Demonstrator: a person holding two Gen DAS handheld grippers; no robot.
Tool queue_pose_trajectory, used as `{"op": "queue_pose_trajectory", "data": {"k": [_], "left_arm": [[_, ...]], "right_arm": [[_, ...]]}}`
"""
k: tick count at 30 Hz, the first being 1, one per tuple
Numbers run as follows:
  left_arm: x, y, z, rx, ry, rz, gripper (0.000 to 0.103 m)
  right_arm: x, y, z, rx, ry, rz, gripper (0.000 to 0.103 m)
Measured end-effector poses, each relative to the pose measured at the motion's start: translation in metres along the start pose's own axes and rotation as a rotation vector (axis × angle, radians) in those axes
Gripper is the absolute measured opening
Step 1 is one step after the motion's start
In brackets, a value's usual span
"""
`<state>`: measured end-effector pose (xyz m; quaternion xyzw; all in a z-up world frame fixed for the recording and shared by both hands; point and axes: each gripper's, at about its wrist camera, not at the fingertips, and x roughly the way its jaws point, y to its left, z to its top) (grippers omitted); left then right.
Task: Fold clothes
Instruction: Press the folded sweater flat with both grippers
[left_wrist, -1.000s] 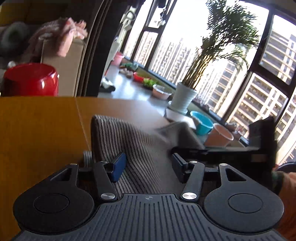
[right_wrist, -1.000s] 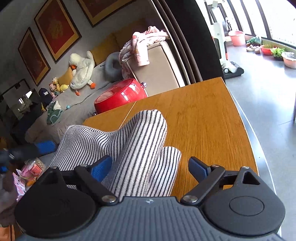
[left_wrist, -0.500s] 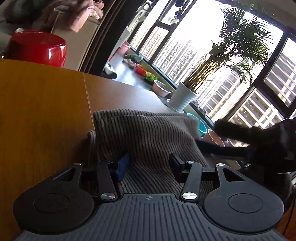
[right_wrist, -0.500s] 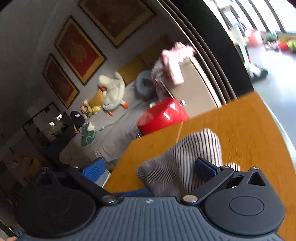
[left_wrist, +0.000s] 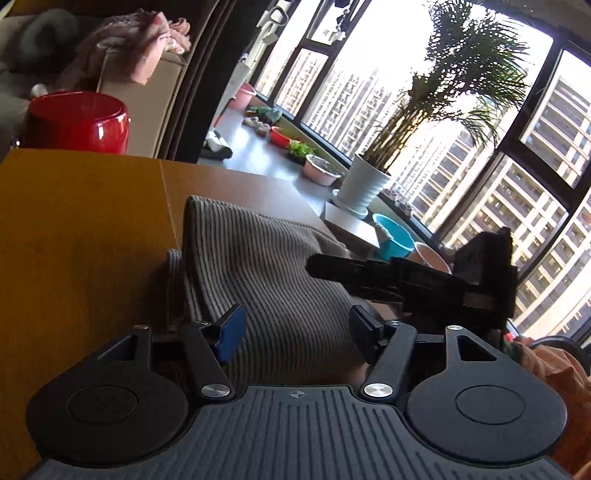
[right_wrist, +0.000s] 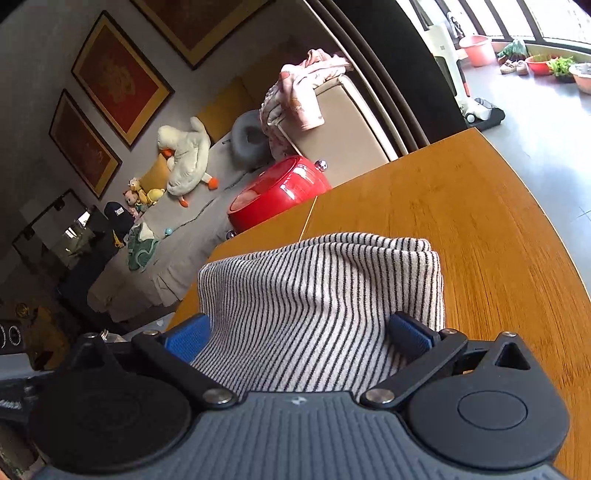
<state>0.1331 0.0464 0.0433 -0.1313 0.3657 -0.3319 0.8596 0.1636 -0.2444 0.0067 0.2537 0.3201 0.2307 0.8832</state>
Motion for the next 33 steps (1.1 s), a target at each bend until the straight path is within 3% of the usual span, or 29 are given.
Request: {"op": "queue_pose_trajectory", "data": {"k": [2,4,8,11,14,17,20,23,28,30,33], "left_arm": [[0.003,-0.003,-0.007,-0.013,0.049,-0.046,0.067],[0.013,-0.001,-0.010,-0.018,0.072,-0.046,0.066],[0.024,0.010,-0.008,-0.052,0.058,-0.036,0.065],[0.026,0.018,-0.005,-0.048,0.041,-0.006,0.061],[0.027,0.026,-0.003,-0.069,0.030,0.006,0.061],[0.029,0.028,0.000,-0.056,0.015,0.030,0.061],[0.033,0.031,0.006,-0.043,-0.010,0.068,0.061],[0.038,0.037,0.014,-0.046,-0.035,0.105,0.061],[0.057,0.050,0.028,-0.047,-0.071,0.192,0.067],[0.067,0.060,0.031,-0.086,-0.069,0.182,0.076],[0.072,0.072,0.031,-0.146,-0.063,0.141,0.077]], "right_arm": [[0.000,0.002,0.001,-0.010,0.020,-0.001,0.103],[0.001,0.006,0.002,-0.033,0.044,-0.014,0.103],[0.002,0.015,0.002,-0.111,0.069,-0.046,0.103],[-0.005,0.020,0.003,-0.166,0.062,-0.069,0.103],[-0.023,0.033,0.009,-0.274,-0.012,-0.119,0.103],[-0.031,0.049,0.016,-0.448,-0.100,-0.229,0.093],[-0.017,0.050,0.021,-0.549,-0.092,-0.360,0.087],[0.001,0.033,0.014,-0.529,-0.014,-0.395,0.086],[-0.010,0.023,-0.001,-0.411,0.004,-0.344,0.087],[-0.017,0.028,-0.011,-0.420,0.016,-0.329,0.087],[-0.023,0.033,-0.023,-0.407,0.027,-0.310,0.089]]}}
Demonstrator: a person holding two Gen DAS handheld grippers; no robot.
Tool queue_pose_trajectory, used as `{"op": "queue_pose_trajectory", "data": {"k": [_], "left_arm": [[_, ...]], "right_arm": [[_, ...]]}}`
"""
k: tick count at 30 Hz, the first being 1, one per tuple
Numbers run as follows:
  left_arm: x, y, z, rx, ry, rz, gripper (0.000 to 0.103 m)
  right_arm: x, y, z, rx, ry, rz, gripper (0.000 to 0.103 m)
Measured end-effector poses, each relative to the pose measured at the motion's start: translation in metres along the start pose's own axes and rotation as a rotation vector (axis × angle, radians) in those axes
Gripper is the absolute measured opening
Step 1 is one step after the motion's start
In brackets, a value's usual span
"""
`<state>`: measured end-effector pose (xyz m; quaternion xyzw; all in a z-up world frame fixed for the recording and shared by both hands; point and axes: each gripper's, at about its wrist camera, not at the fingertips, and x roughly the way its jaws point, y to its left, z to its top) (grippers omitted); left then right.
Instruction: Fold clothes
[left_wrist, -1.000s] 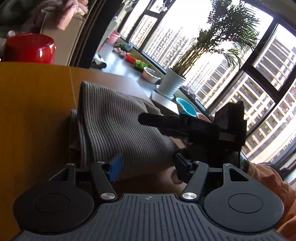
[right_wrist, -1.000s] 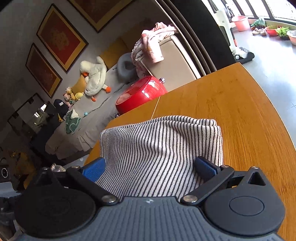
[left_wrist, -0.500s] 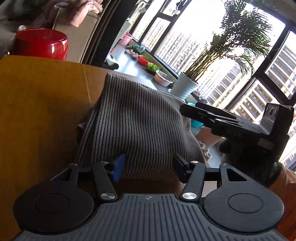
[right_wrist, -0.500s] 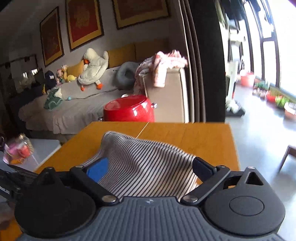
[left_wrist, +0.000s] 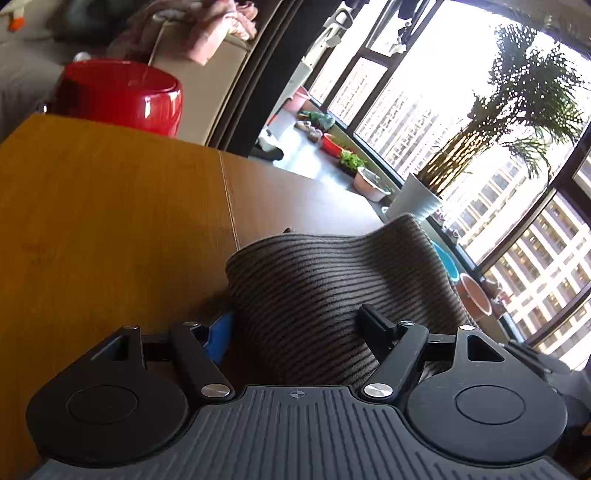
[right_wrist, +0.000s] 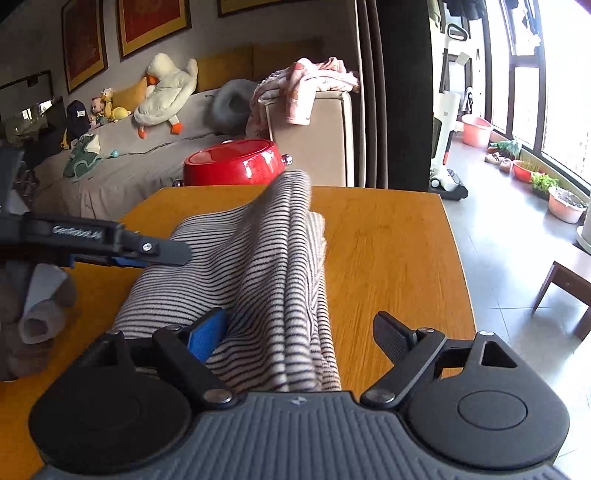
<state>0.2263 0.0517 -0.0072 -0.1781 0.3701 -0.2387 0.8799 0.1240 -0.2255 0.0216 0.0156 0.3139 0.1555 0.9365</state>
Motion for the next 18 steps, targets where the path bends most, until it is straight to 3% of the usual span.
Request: {"op": "queue_pose_trajectory", "data": {"k": [3,10,15,18], "left_arm": [[-0.014,-0.007,0.001,0.033,-0.016,0.020,0.073],[-0.060,-0.025,-0.005,0.073,-0.026,0.022,0.075],[-0.047,-0.033,-0.025,0.128,0.044,0.031,0.065],[-0.041,-0.033,-0.029,0.129,0.041,0.024,0.063]], "right_arm": [[-0.001,0.001,-0.005,0.032,0.001,0.010,0.092],[0.002,-0.004,-0.012,0.121,-0.001,0.021,0.096],[0.002,-0.001,-0.015,0.149,0.001,0.040,0.096],[-0.007,0.007,-0.011,0.065,-0.004,0.031,0.092]]}}
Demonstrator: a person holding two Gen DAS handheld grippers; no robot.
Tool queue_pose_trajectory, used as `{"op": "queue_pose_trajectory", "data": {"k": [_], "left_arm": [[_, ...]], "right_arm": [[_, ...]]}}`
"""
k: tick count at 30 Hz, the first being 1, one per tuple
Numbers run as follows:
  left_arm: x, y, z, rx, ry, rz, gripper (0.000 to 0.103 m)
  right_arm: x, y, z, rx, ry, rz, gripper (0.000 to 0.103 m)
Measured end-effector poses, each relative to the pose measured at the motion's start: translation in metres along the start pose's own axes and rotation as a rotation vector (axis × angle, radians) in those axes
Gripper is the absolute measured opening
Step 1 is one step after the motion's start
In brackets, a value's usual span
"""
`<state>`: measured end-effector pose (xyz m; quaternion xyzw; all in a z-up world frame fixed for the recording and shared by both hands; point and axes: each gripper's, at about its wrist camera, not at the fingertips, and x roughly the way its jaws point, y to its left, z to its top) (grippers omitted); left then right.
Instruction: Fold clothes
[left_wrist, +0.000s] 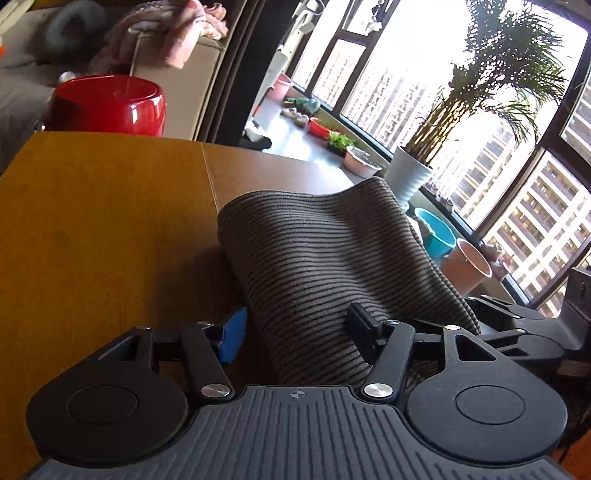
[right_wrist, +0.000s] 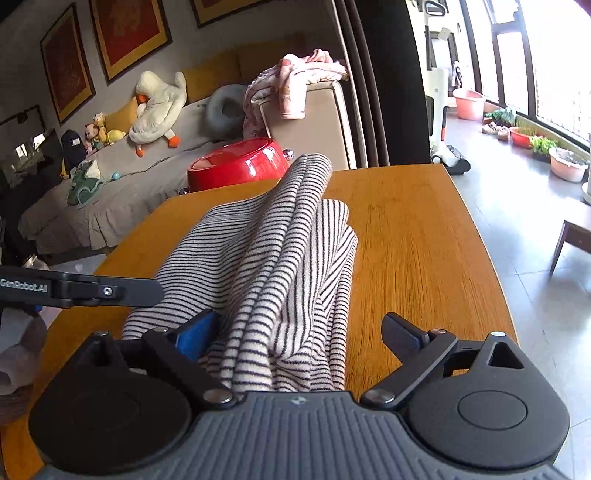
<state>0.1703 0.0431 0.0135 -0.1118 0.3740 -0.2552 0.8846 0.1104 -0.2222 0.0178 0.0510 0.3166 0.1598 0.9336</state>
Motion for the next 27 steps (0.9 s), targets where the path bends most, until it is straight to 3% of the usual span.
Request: {"op": "queue_pose_trajectory", "data": {"k": [1,5,13,14,17,18,21,23,25,27], "left_arm": [[0.001,-0.001,0.000,0.003,-0.004,0.001,0.062],[0.004,-0.006,-0.002,0.027,-0.017,0.019,0.063],[0.007,-0.001,0.001,0.023,-0.016,0.024,0.066],[0.007,-0.001,0.001,0.022,-0.017,0.025,0.067],[0.006,-0.001,0.000,0.018,-0.017,0.026,0.068],[0.005,-0.002,-0.001,0.018,-0.017,0.027,0.068],[0.004,-0.003,0.000,0.022,-0.018,0.032,0.069],[0.003,-0.003,0.000,0.021,-0.019,0.033,0.069],[0.003,-0.002,0.000,0.016,-0.017,0.029,0.070],[0.003,0.000,0.000,0.011,-0.014,0.022,0.073]], "right_arm": [[-0.003,0.003,0.001,-0.031,-0.002,-0.003,0.090],[-0.018,0.008,0.004,-0.102,-0.043,-0.032,0.065],[-0.016,0.003,0.007,-0.103,-0.034,-0.047,0.075],[-0.020,0.006,0.011,-0.120,-0.044,-0.047,0.072],[-0.034,0.016,0.030,-0.159,-0.114,-0.038,0.048],[-0.034,0.017,0.037,-0.153,-0.130,-0.022,0.044],[-0.027,0.020,0.056,-0.120,-0.165,0.032,0.043],[-0.007,0.018,0.061,-0.093,-0.125,0.046,0.043],[0.023,0.012,0.048,-0.094,-0.041,-0.009,0.042],[0.036,0.004,0.033,-0.090,-0.038,-0.020,0.049]]}}
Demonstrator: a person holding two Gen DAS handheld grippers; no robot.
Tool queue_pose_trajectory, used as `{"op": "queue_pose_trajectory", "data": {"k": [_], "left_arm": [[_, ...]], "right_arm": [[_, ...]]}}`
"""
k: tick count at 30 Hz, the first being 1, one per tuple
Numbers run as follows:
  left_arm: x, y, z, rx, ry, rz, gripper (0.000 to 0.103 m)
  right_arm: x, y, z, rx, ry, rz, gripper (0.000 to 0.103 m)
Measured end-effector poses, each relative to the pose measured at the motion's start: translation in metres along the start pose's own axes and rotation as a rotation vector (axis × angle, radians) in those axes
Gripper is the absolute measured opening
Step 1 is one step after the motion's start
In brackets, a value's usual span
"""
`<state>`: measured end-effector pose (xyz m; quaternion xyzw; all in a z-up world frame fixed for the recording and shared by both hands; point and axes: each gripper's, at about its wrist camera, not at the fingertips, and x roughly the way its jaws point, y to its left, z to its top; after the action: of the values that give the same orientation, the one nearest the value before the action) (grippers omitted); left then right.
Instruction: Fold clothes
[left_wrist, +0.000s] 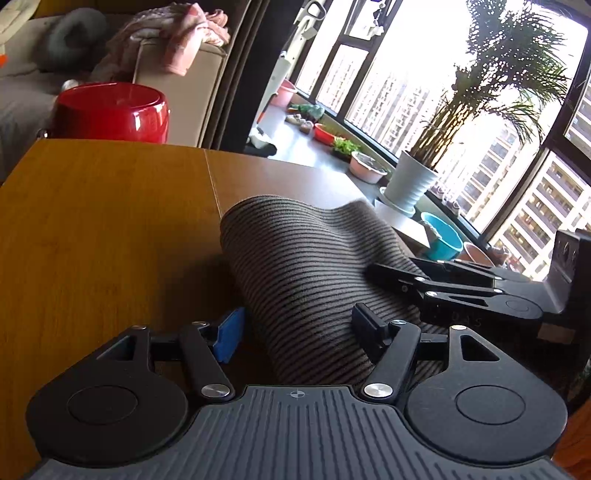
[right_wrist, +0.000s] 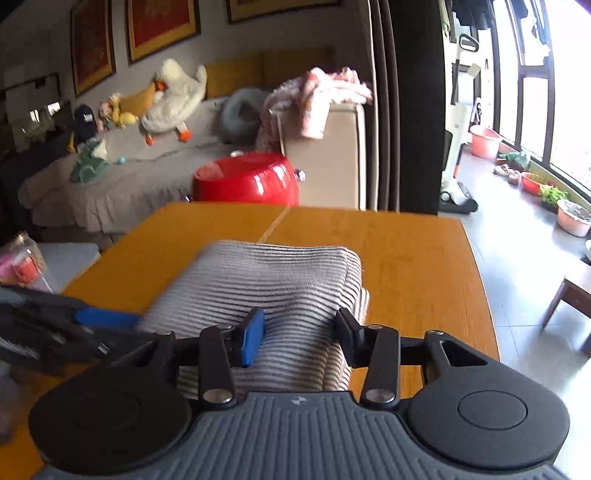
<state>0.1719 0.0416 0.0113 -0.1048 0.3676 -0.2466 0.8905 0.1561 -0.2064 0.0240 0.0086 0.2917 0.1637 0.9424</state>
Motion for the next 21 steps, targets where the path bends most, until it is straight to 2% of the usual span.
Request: {"op": "queue_pose_trajectory", "data": {"k": [2,6,9,13,19,21], "left_arm": [[-0.002,0.004,0.001,-0.016,-0.001,-0.006,0.073],[-0.013,0.010,0.003,-0.051,-0.024,-0.015,0.068],[-0.015,0.007,0.003,-0.047,-0.014,-0.032,0.060],[-0.012,-0.003,0.001,-0.022,-0.006,-0.044,0.051],[0.003,-0.004,0.005,-0.019,-0.031,-0.033,0.053],[0.009,-0.001,0.009,-0.025,-0.051,-0.024,0.053]], "right_arm": [[-0.004,-0.011,-0.003,0.076,0.000,0.027,0.050],[-0.027,-0.010,-0.003,0.072,-0.014,0.025,0.050],[-0.053,-0.010,-0.011,0.080,-0.044,0.060,0.050],[-0.053,-0.013,-0.033,0.126,-0.002,0.070,0.050],[-0.046,-0.014,-0.041,0.166,-0.001,0.076,0.052],[-0.042,-0.014,-0.040,0.170,-0.005,0.074,0.057]]}}
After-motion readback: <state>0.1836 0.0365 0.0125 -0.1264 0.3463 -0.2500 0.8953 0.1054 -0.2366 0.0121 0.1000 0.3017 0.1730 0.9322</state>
